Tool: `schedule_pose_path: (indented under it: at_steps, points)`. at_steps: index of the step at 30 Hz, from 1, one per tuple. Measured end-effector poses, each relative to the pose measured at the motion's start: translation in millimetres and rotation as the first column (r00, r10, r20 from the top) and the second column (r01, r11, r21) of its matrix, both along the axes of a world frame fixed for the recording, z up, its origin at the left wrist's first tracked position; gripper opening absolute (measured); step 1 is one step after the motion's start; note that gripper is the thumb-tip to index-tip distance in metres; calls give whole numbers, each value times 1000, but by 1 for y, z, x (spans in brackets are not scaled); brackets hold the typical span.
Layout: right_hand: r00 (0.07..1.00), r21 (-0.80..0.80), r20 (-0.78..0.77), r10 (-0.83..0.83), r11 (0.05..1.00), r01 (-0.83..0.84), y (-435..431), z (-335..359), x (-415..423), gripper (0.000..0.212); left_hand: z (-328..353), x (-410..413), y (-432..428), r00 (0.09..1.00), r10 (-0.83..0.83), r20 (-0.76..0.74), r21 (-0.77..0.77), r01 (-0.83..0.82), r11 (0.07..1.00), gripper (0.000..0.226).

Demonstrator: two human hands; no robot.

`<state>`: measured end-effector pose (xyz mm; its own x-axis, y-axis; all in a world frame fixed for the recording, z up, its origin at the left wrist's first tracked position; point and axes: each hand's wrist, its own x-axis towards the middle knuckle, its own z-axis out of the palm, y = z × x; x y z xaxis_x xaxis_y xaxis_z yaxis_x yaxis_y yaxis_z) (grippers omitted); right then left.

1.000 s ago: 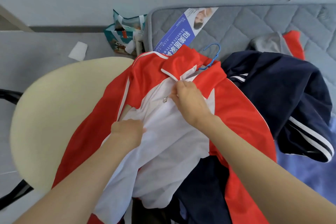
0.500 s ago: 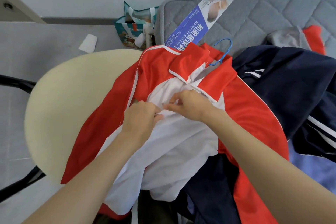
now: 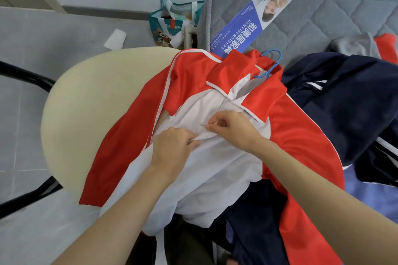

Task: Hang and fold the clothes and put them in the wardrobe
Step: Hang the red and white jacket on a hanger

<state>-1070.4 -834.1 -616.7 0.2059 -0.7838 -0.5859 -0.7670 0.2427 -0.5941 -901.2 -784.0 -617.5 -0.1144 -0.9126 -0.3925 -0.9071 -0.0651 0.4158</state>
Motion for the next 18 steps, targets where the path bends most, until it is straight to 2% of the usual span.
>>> schedule_pose_path:
  at_steps: [3, 7, 11, 13, 18]
  points:
    - [988, -159, -104, -116, 982, 99, 6, 2, 4, 20, -1, -5, 1, 999, -32, 4, 14, 32, 999, 42]
    - [958, -343, -76, -276, 909, 235, 6, 14, 6, 21, 1, -9, 3, 999, 17, -33, 3, -16, 1000, 42]
    - [951, -438, -115, -286, 874, 210, 1, 22, 3, 26, 6, -13, -2, 997, 25, -70, -15, -26, 1000, 52]
    - [945, -485, -146, -294, 854, 190, -5, 25, -3, 31, 8, -9, -4, 998, 15, -63, -38, -18, 999, 46]
    - [899, -660, -214, -382, 735, 155, -41, 45, -36, 30, 7, 15, 12, 996, -24, 81, -90, 31, 995, 35]
